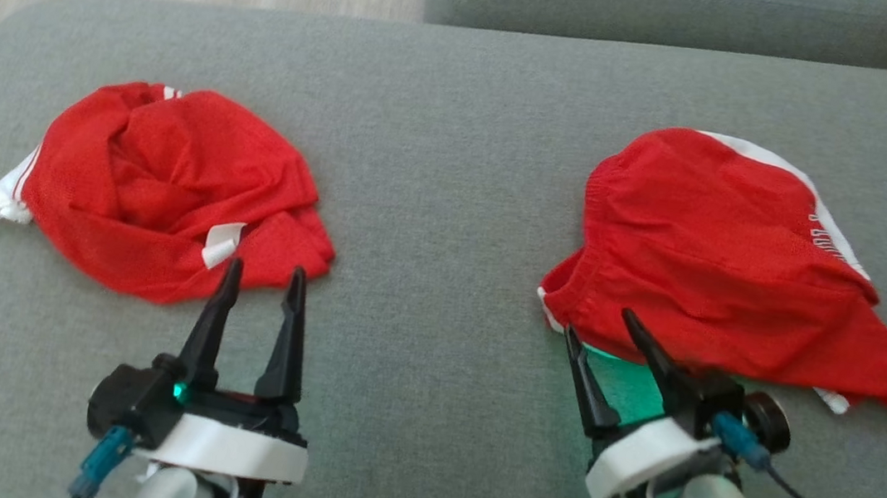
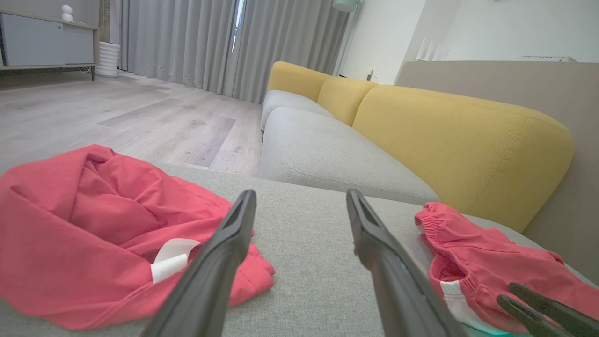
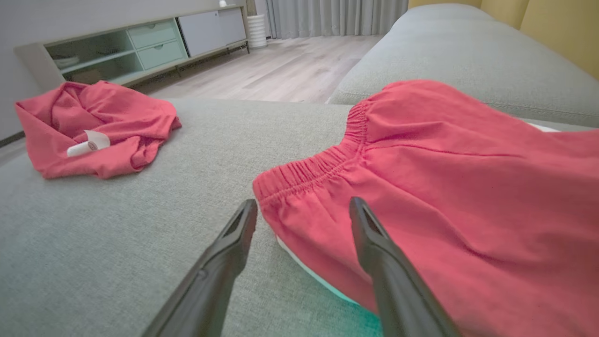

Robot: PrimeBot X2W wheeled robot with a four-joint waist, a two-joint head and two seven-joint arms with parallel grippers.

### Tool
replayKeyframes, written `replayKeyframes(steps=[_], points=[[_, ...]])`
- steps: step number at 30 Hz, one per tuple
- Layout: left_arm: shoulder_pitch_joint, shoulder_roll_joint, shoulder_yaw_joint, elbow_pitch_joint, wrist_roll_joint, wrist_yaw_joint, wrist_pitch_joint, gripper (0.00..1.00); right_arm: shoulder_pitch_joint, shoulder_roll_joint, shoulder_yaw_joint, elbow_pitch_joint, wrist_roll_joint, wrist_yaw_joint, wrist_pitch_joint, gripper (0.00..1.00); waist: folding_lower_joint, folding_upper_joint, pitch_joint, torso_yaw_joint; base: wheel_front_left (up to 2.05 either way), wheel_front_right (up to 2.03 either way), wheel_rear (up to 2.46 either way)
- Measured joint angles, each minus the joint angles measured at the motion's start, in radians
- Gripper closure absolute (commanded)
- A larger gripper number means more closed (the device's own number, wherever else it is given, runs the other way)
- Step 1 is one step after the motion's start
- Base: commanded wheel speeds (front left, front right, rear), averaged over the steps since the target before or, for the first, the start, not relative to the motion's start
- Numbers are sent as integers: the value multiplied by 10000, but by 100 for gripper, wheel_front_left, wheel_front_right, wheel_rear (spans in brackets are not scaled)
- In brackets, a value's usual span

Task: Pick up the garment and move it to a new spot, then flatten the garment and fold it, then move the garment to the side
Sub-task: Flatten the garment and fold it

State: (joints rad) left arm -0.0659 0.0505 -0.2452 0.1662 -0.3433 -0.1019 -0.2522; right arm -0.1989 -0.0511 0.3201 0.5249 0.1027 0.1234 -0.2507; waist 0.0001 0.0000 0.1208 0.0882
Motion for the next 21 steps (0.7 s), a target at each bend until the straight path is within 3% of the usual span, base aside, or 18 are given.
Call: replayKeyframes(steps=[10,11,12,21], points=[[-326,-2,-153,31,0,-6,0,0,-1444,-29,6,2029,-410,-2,0,0,1,0,464,348,0,0,0],[-333,-4,-155,31,0,-6,0,0,-1527,-33,36,2161,-359,0,0,55,1,0,492,359,0,0,0],[-332,-4,-155,36,0,-4,0,0,-1608,-35,88,2247,-267,0,0,100,1,0,509,364,0,0,0],[-331,-4,-117,146,0,-4,0,0,-1603,-50,1037,562,865,-2,0,100,0,0,285,166,0,0,0]])
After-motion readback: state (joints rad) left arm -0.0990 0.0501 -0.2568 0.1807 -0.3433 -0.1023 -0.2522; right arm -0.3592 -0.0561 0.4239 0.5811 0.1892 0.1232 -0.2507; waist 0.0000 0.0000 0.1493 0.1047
